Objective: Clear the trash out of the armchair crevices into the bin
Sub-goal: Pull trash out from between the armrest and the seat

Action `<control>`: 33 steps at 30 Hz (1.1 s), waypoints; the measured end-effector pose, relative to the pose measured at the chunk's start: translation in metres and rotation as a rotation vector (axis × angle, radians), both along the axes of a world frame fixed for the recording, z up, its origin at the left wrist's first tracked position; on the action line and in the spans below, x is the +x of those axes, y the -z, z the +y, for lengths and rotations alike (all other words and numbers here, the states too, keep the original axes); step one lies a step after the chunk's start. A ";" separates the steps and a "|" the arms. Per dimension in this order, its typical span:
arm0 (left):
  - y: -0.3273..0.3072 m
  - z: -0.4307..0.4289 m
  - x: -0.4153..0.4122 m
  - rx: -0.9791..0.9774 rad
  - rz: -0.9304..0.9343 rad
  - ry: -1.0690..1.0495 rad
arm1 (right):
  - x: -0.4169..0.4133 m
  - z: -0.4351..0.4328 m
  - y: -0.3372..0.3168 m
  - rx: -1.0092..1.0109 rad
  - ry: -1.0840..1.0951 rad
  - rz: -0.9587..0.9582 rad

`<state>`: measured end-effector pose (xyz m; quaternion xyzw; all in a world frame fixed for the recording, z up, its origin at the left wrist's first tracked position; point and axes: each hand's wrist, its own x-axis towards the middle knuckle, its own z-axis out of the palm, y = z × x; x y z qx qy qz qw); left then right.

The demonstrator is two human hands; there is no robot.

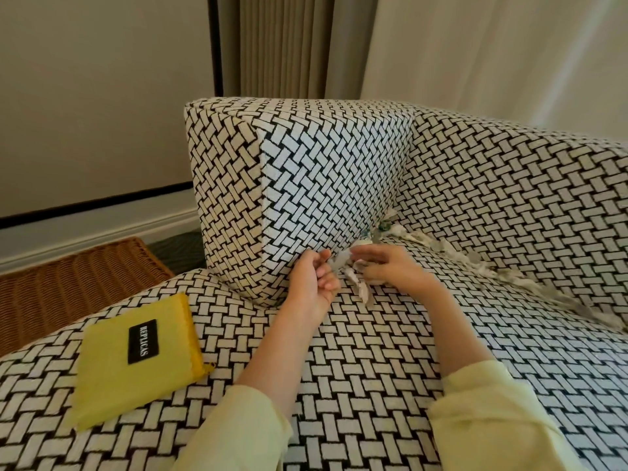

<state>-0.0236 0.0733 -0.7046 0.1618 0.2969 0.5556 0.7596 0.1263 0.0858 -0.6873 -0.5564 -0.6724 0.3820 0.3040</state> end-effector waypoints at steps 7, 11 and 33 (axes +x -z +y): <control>0.001 0.004 0.007 0.010 0.084 -0.032 | 0.004 0.019 0.009 0.108 0.448 0.039; -0.001 0.007 0.013 0.045 0.216 -0.047 | -0.012 0.024 0.016 0.134 0.368 -0.263; 0.002 0.005 0.006 0.106 0.133 0.020 | -0.018 0.043 0.023 0.231 0.413 -0.288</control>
